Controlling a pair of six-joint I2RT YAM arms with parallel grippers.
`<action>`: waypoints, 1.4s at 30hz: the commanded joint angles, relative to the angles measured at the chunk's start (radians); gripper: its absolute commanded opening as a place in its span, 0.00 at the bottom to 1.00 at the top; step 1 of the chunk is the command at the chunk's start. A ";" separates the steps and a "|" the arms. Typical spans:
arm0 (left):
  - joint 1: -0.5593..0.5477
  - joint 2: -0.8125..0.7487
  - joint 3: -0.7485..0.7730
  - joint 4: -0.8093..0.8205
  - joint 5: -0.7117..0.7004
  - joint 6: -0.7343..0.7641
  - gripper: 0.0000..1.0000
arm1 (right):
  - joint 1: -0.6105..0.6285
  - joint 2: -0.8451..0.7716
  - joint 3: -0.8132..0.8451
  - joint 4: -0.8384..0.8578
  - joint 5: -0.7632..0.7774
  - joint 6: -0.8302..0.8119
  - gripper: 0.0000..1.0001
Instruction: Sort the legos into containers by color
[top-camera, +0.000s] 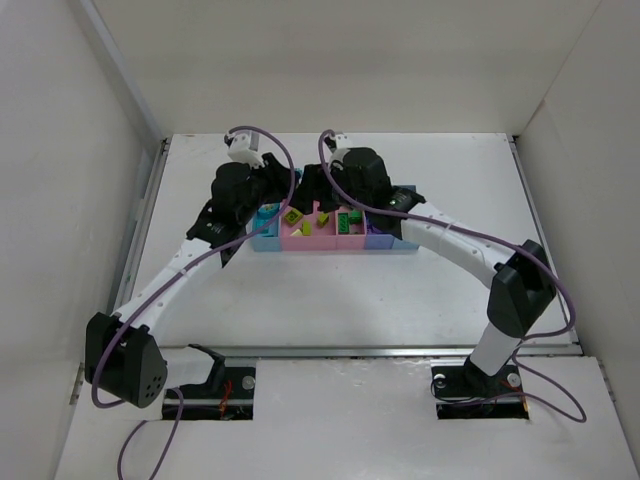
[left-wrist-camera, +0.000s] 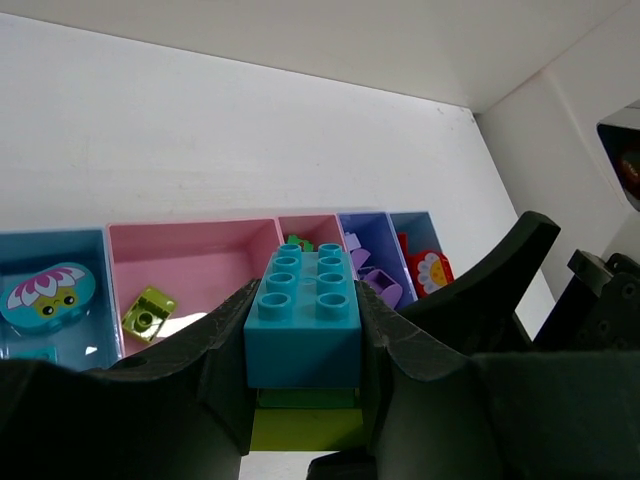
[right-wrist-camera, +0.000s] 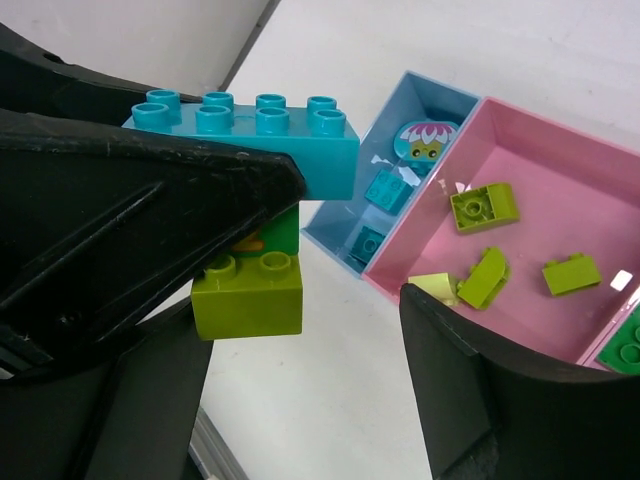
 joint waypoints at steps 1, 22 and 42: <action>-0.018 -0.023 0.029 0.016 0.052 -0.027 0.00 | 0.014 0.000 0.059 0.190 -0.017 0.049 0.78; 0.017 -0.023 0.020 -0.006 0.118 -0.161 0.00 | 0.014 -0.089 -0.096 0.409 0.027 0.176 0.63; 0.104 -0.013 0.051 0.002 0.096 -0.110 0.00 | 0.014 -0.118 -0.165 0.278 0.087 0.083 0.00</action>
